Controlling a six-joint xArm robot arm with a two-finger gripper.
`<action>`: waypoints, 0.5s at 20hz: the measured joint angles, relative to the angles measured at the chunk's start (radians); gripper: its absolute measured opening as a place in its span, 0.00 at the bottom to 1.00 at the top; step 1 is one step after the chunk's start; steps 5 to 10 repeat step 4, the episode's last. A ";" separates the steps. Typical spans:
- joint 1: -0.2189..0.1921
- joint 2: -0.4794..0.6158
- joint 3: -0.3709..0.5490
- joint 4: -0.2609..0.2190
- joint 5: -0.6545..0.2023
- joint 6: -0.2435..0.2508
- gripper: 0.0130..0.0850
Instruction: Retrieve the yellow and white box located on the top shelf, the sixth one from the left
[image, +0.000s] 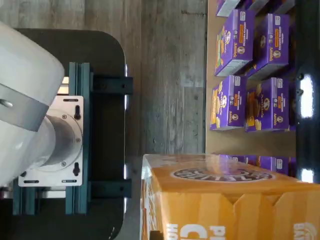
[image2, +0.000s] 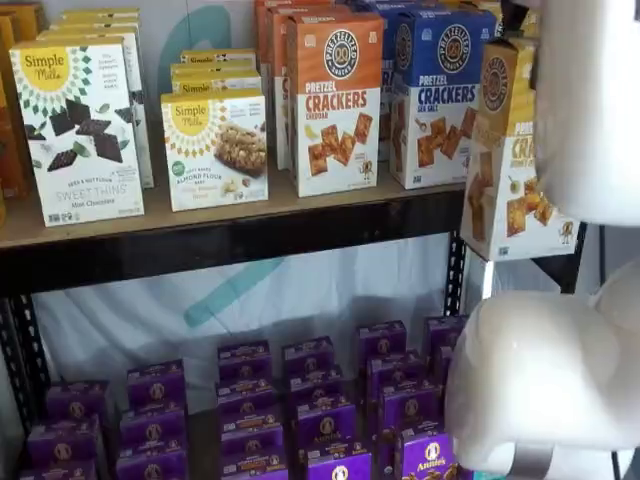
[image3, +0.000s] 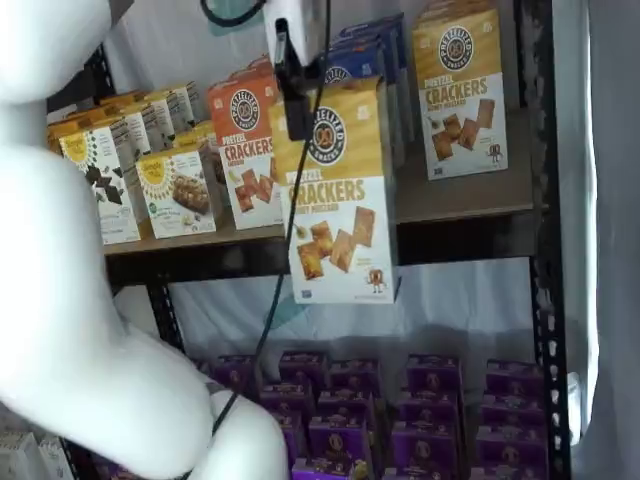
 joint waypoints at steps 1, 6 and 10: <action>0.017 -0.007 0.007 -0.003 0.000 0.016 0.67; 0.043 -0.016 0.018 -0.005 0.001 0.042 0.67; 0.043 -0.016 0.018 -0.005 0.001 0.042 0.67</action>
